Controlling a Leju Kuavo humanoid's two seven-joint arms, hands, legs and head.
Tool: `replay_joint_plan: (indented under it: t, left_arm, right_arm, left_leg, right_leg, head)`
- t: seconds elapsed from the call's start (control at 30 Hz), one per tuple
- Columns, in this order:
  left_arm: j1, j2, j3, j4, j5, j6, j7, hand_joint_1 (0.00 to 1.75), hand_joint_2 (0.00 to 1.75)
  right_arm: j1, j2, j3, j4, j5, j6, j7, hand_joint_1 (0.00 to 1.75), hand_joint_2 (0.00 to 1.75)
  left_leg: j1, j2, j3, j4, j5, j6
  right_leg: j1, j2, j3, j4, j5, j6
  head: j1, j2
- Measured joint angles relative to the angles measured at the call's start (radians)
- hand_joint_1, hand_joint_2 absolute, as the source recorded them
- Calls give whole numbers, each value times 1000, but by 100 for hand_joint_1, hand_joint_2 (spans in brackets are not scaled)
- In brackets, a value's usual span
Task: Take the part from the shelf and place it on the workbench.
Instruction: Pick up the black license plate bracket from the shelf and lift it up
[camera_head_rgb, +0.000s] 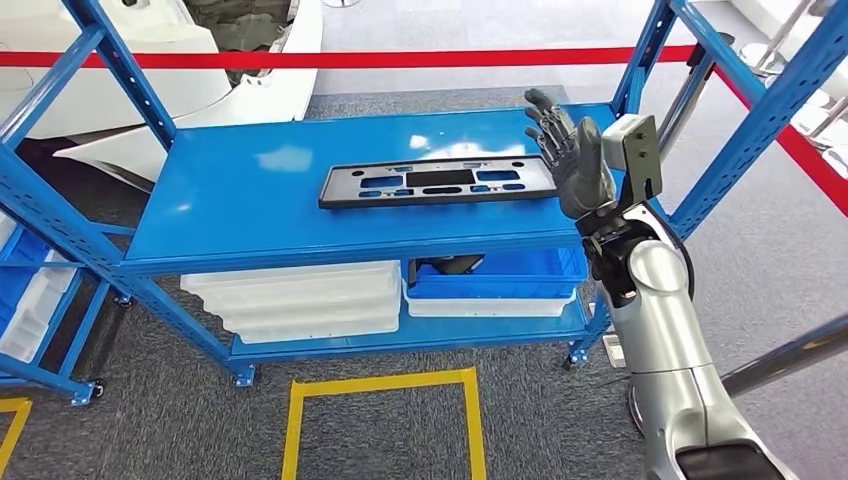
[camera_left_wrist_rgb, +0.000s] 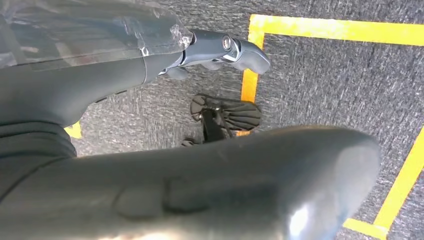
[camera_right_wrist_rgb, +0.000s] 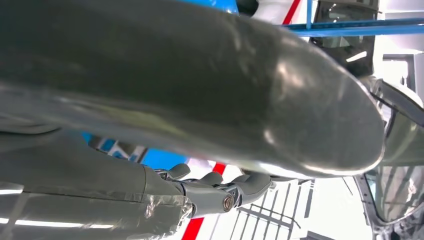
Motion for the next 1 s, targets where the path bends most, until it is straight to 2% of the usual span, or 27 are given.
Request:
replay_joint_plan:
  t: [0.1,0.17,0.2,0.27,0.3,0.33,0.37,0.43,0.5,0.57,0.63,0.67,0.73,0.8,0.83,0.87,0.93,0.97,1.0]
  left_arm:
    - [1,0,0,1,-1,-2,-2,0,0]
    - [0,0,0,1,-3,-3,-3,0,0]
    - [-1,0,0,1,-3,-4,-4,0,0]
    - [-1,0,0,1,-4,-4,-4,0,0]
    - [-1,-1,0,1,-4,-4,-4,0,0]
    - [0,-1,0,1,-5,-4,-5,0,0]
    - [0,-1,0,1,-5,-4,-5,0,0]
    - [0,-1,0,2,-5,-4,-5,0,0]
    - [-2,-2,0,2,-5,-4,-6,0,0]
    - [-3,-3,0,3,-6,-4,-6,0,0]
    - [-2,-3,-1,3,-8,-4,-6,0,0]
    - [-3,-3,-1,3,-8,-4,-6,0,0]
    - [-6,-3,-1,3,-9,-4,-6,0,0]
    - [-4,-2,-1,3,-10,-4,-6,0,0]
    - [-2,-2,-1,3,-10,-4,-6,0,0]
    - [-1,-2,-1,3,-11,-4,-6,0,0]
    - [0,-2,-1,3,-12,-4,-6,0,0]
    - [0,-1,-1,4,-12,-4,-6,0,0]
    - [0,-1,-1,4,-12,-4,-6,0,0]
  right_arm:
    - [-1,-1,0,0,2,0,-1,0,0]
    - [-3,-3,0,0,2,0,-2,0,0]
    - [-5,-4,0,0,3,0,-2,0,0]
    - [-6,-6,0,0,3,0,-1,0,0]
    - [-5,-7,0,1,3,0,0,0,0]
    - [-3,-7,0,1,3,0,0,0,0]
    - [-2,-8,0,1,3,0,0,0,0]
    - [-2,-8,0,1,3,0,0,0,0]
    - [-3,-9,0,1,4,0,2,0,0]
    - [-4,-10,0,1,5,0,4,0,0]
    - [-5,-10,0,0,5,0,4,0,0]
    - [-6,-10,0,0,5,0,4,0,0]
    - [-7,-10,0,0,5,0,7,0,0]
    - [-4,-11,0,0,4,-1,12,0,0]
    - [-2,-11,0,0,4,-2,15,0,0]
    - [1,-11,0,0,4,-2,16,0,0]
    - [3,-11,0,0,4,-3,17,0,0]
    - [2,-11,0,-1,4,-3,17,0,0]
    - [2,-11,0,-1,4,-3,17,0,0]
  left_leg:
    - [-2,0,12,-18,-2,22]
    - [0,0,28,-26,-6,34]
    - [0,0,35,-30,-8,40]
    - [-2,-1,43,-31,-16,47]
    - [-4,-1,47,-31,-21,49]
    - [-5,-1,53,-30,-27,50]
    - [-7,-1,60,-29,-34,50]
    - [-8,-2,81,-30,-49,47]
    - [-9,-2,92,-33,-60,40]
    - [-9,-2,97,-29,-62,28]
    - [-10,-1,100,-13,-68,17]
    - [-9,-1,92,10,-77,12]
    - [-4,-1,42,104,-117,0]
    - [1,-1,-33,213,-154,-11]
    - [5,-1,-58,236,-150,-13]
    - [7,-1,-65,221,-125,-15]
    - [11,-1,-38,106,-33,-17]
    - [10,0,-25,48,-1,-16]
    - [7,0,-14,6,15,-13]
  right_leg:
    - [0,1,7,9,-7,21]
    - [-1,1,-4,51,-24,31]
    - [-2,1,-28,97,-45,33]
    - [-1,1,-105,219,-92,37]
    - [-1,1,-141,264,-103,37]
    - [0,1,-163,276,-94,36]
    - [0,1,-166,251,-63,33]
    - [5,0,-132,128,29,20]
    - [13,0,-106,36,63,7]
    - [18,0,-102,15,59,-4]
    - [12,0,-87,3,70,-13]
    - [9,0,-77,-2,69,-17]
    - [7,-2,-62,-8,63,-24]
    - [6,-2,-52,-7,52,-28]
    - [6,-1,-46,-7,46,-28]
    - [5,1,-38,-7,39,-26]
    - [3,1,-19,-6,24,-19]
    - [2,1,-12,-5,17,-14]
    - [2,1,-10,-4,12,-9]
  head:
    - [5,0]
    - [15,0]
    - [21,0]
    - [36,0]
    - [42,0]
    - [47,0]
    - [51,0]
    - [59,0]
    - [62,0]
    - [62,0]
    - [61,0]
    - [57,0]
    - [46,0]
    - [36,0]
    - [32,0]
    - [28,0]
    - [19,0]
    - [15,0]
    - [11,0]
